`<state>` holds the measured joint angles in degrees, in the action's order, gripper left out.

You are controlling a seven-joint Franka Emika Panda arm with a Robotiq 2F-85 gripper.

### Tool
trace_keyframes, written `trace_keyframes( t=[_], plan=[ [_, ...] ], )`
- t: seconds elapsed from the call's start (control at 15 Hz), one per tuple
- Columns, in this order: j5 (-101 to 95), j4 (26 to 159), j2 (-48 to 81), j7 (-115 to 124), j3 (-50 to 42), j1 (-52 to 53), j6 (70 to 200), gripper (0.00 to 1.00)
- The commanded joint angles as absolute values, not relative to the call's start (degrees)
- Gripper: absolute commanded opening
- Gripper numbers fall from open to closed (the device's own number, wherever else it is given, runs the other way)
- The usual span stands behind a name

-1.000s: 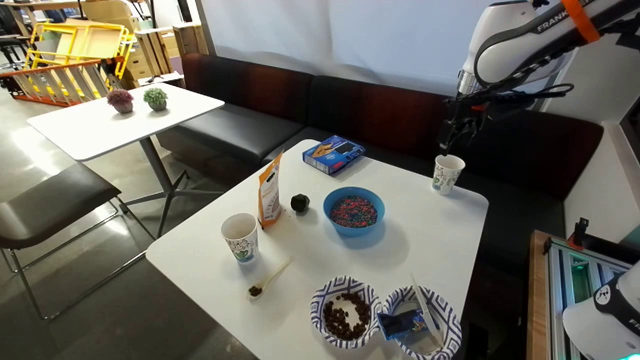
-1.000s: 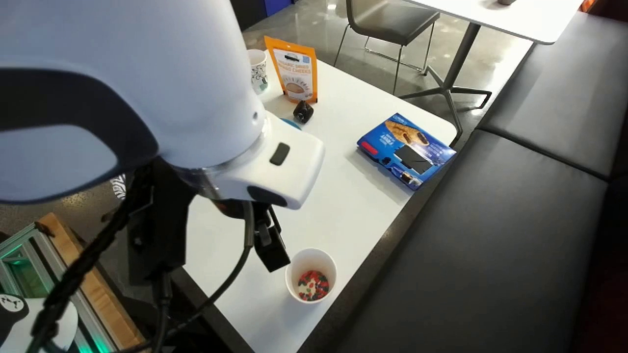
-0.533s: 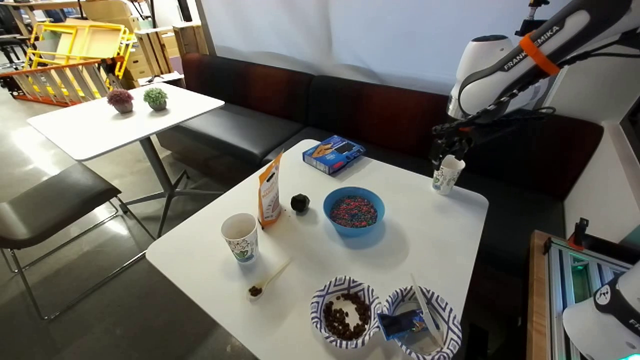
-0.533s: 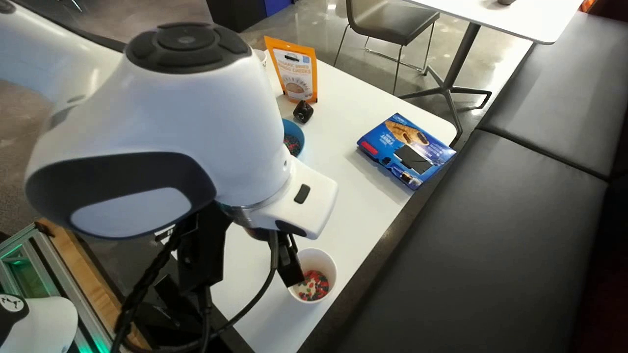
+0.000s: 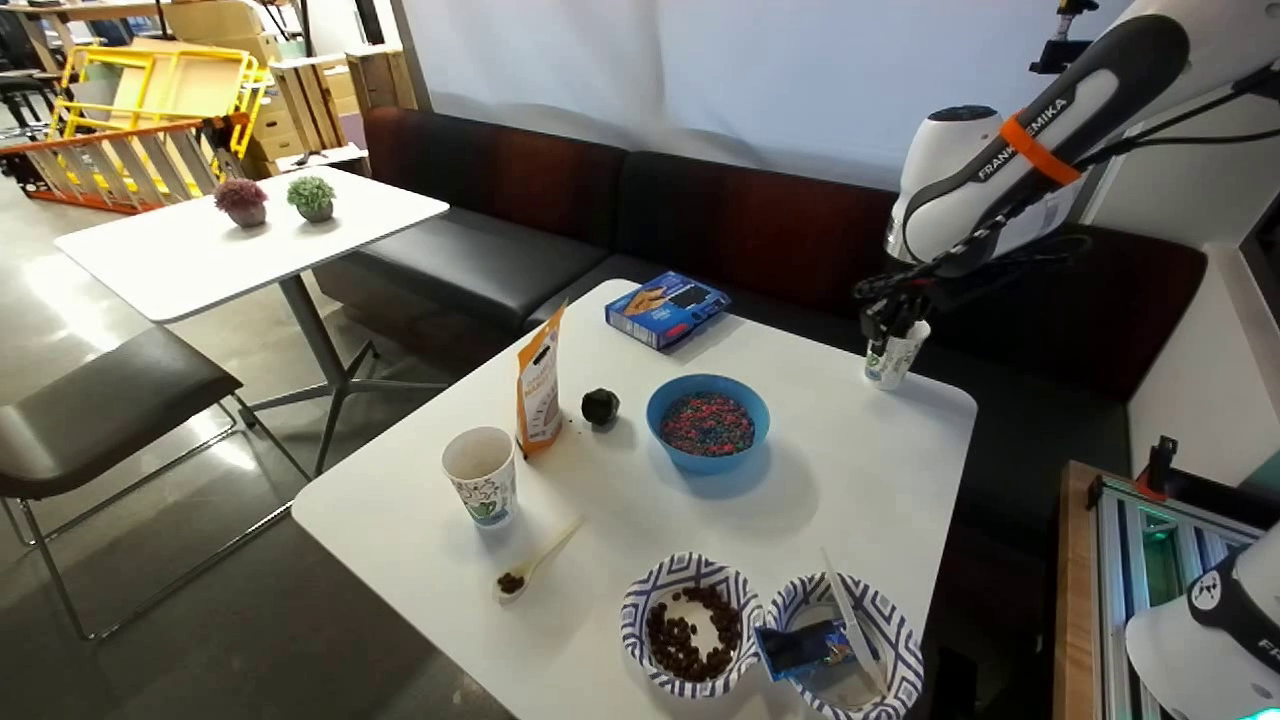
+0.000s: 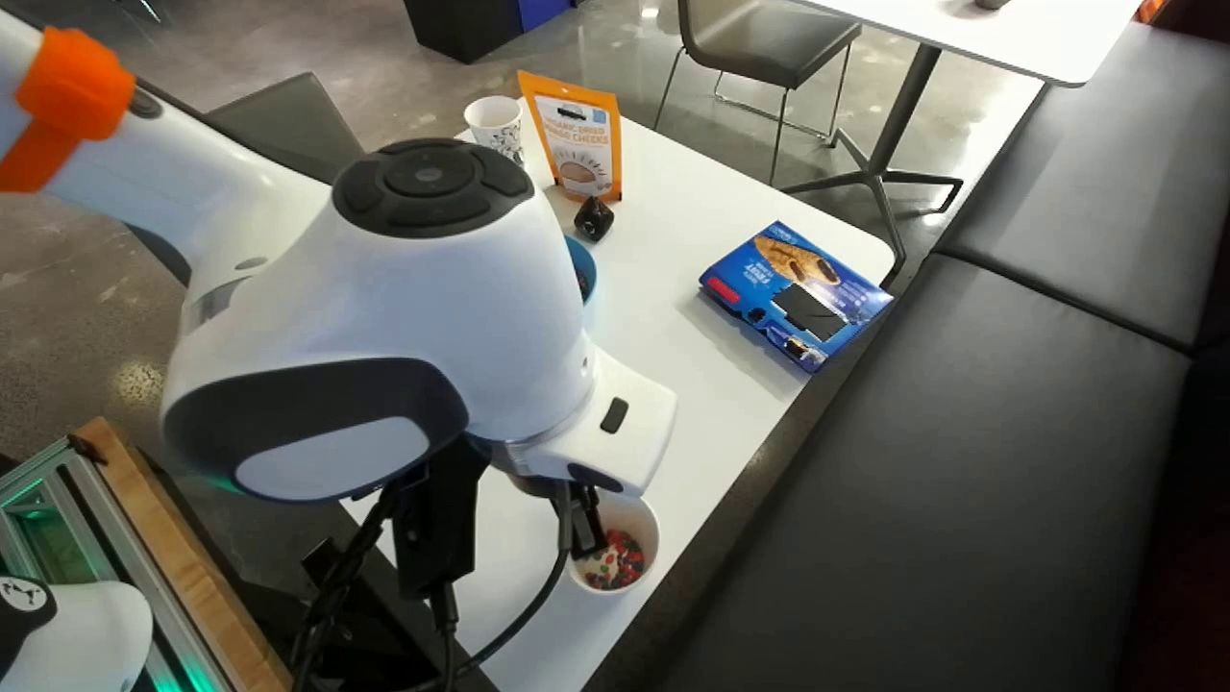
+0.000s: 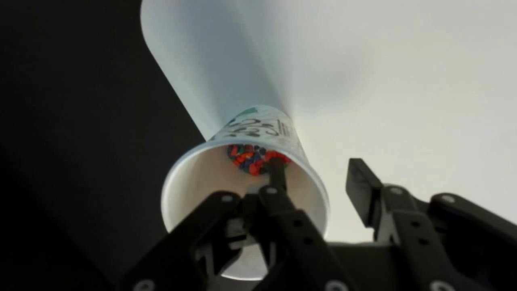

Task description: Pour the contents from the right cup to the left cup

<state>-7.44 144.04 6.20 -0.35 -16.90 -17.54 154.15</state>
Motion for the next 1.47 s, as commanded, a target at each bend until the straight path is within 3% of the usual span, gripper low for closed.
trace_keyframes(
  t=[0.0,0.07,0.2,0.73,1.4],
  plan=[
    [-8.6,143.3,7.8,-0.4,-17.7,-17.2,155.7,0.13],
    [-8.7,143.3,7.7,-0.3,-17.8,-17.2,155.4,0.04],
    [-9.1,143.6,6.5,0.3,-18.0,-17.0,154.2,0.0],
    [-14.8,146.0,-3.5,2.4,-16.5,-15.1,147.3,0.01],
    [-15.4,148.6,-17.0,-0.4,-6.4,-9.6,132.8,0.01]
  ],
)
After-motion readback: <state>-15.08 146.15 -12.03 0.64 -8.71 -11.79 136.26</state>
